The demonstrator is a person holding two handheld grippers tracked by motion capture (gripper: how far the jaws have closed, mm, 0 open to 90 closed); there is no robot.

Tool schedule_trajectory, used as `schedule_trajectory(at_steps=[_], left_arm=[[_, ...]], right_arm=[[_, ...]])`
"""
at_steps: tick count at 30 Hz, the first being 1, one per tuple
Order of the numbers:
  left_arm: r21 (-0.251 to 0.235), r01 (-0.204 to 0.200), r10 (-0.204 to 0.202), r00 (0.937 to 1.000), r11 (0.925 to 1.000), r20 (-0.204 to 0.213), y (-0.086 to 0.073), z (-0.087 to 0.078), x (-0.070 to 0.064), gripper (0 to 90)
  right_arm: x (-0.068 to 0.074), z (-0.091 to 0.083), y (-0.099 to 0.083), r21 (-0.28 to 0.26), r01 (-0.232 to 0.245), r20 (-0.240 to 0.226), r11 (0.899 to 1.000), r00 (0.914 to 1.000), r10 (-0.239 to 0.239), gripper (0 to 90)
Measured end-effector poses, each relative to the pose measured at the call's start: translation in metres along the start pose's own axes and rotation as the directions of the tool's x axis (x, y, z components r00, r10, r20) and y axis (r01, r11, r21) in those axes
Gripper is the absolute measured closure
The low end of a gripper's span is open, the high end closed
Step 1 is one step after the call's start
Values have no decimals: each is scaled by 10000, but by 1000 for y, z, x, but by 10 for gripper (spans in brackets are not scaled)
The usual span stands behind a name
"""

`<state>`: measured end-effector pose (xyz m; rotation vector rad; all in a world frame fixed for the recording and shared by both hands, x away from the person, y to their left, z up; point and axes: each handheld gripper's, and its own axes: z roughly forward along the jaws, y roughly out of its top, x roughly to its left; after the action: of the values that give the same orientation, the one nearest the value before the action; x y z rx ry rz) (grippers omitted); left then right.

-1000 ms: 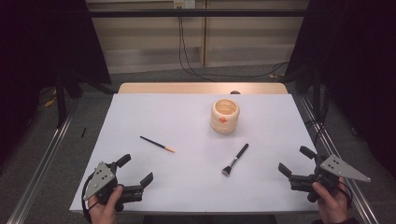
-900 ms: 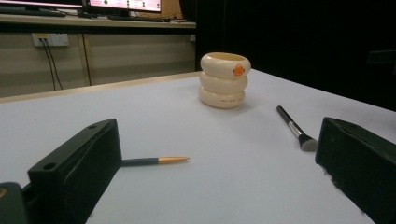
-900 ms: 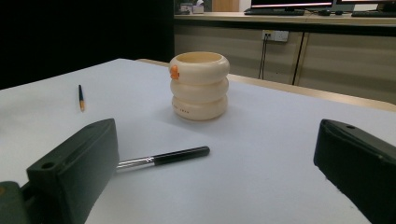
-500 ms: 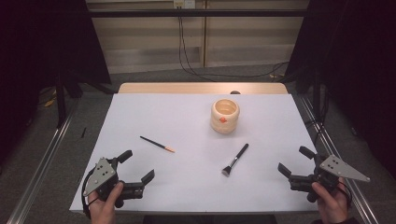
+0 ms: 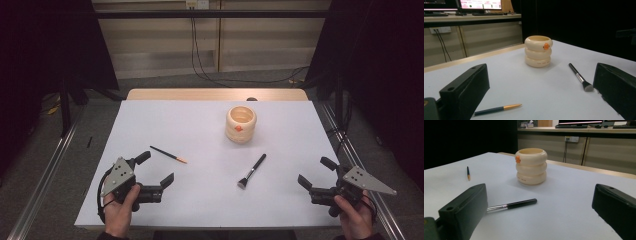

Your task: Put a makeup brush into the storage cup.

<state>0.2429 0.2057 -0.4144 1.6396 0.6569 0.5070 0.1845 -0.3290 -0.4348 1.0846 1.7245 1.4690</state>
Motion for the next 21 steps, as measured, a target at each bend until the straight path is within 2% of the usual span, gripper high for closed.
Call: schedule_trajectory(at_steps=[2,10,16,19,21], left_arm=[[63,143,-143,9999,9999,-24,0,3,1,5],[104,114,-114,9999,9999,-21,8,12,13,4],[55,334,-333,9993,9994,-168,11,20,23,3],[31,260,-259,9995,9997,-152,13,23,28,5],[-3,212,-212,9994,9998,-285,15,24,31,6]], right_arm=[[0,0,0,-10,-103,12,9999,9999,103,0],[1,0,0,-17,-57,-9,10000,10000,57,0],[1,0,0,-18,-60,-21,10000,10000,60,0],[1,0,0,-8,-82,-43,10000,10000,82,0],[1,0,0,-32,-86,-79,10000,9999,86,0]])
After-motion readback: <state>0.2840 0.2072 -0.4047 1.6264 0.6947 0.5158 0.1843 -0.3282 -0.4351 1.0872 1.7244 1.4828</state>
